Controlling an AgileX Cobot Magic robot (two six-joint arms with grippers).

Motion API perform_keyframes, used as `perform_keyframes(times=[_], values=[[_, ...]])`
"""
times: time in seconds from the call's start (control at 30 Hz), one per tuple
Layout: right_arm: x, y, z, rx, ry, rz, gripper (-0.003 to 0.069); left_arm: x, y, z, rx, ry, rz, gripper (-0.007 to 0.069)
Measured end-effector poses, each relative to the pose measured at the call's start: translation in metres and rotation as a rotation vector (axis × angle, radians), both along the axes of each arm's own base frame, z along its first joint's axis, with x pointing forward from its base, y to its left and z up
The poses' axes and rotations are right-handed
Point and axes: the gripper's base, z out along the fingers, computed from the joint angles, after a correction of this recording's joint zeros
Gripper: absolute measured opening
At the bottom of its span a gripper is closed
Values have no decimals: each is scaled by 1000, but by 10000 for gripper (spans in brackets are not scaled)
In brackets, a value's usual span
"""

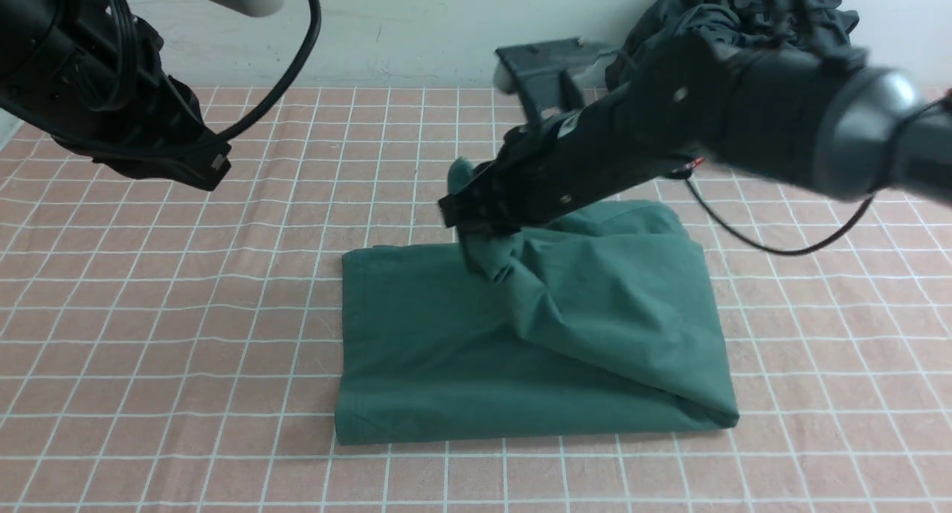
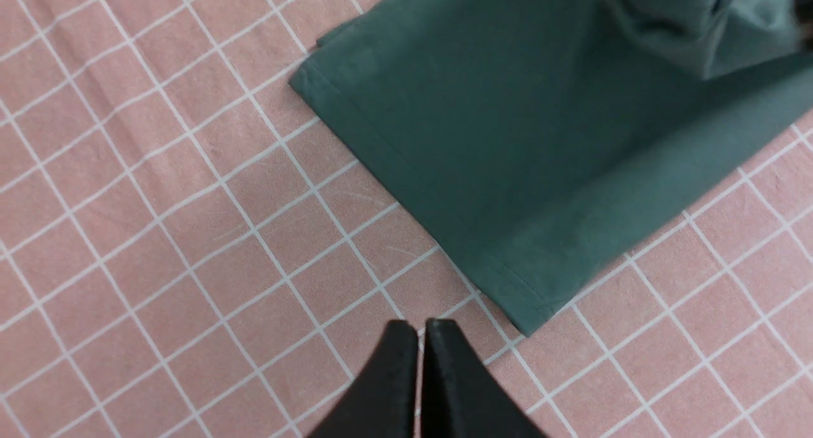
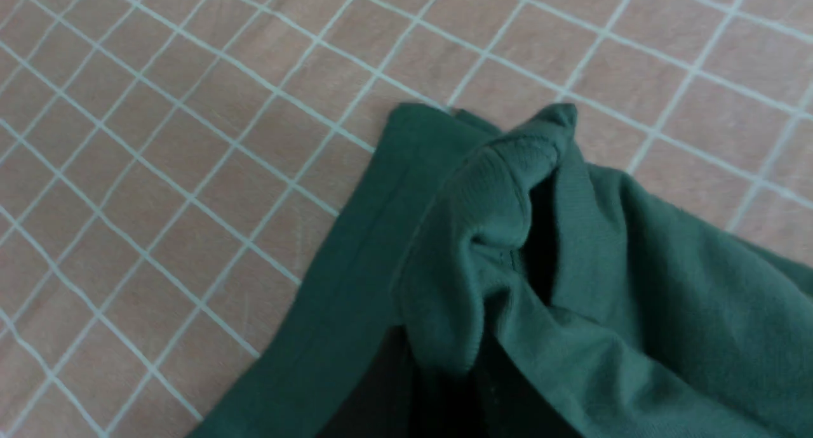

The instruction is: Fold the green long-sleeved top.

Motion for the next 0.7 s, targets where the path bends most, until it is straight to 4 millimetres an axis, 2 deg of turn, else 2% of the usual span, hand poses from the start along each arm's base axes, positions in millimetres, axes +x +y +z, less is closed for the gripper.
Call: perform_keyframes(times=[0.1, 0.2, 0.33, 0.47, 0.57, 0.7], values=[[1, 14, -17, 43, 35, -9, 57, -1, 0, -4, 4, 25, -3, -3], [1, 17, -23, 54, 38, 7, 76, -1, 0, -5, 4, 26, -3, -3], [0, 20, -20, 90, 29, 32, 144, -1, 0, -5, 4, 27, -3, -3], [1, 19, -6, 84, -45, 88, 294, -1, 0, -5, 5, 27, -2, -3], [6, 11, 6, 67, -89, 106, 374, -1, 0, -5, 6, 27, -2, -3], [16, -5, 9, -7, -123, 118, 409, -1, 0, -5, 7, 24, -1, -3]])
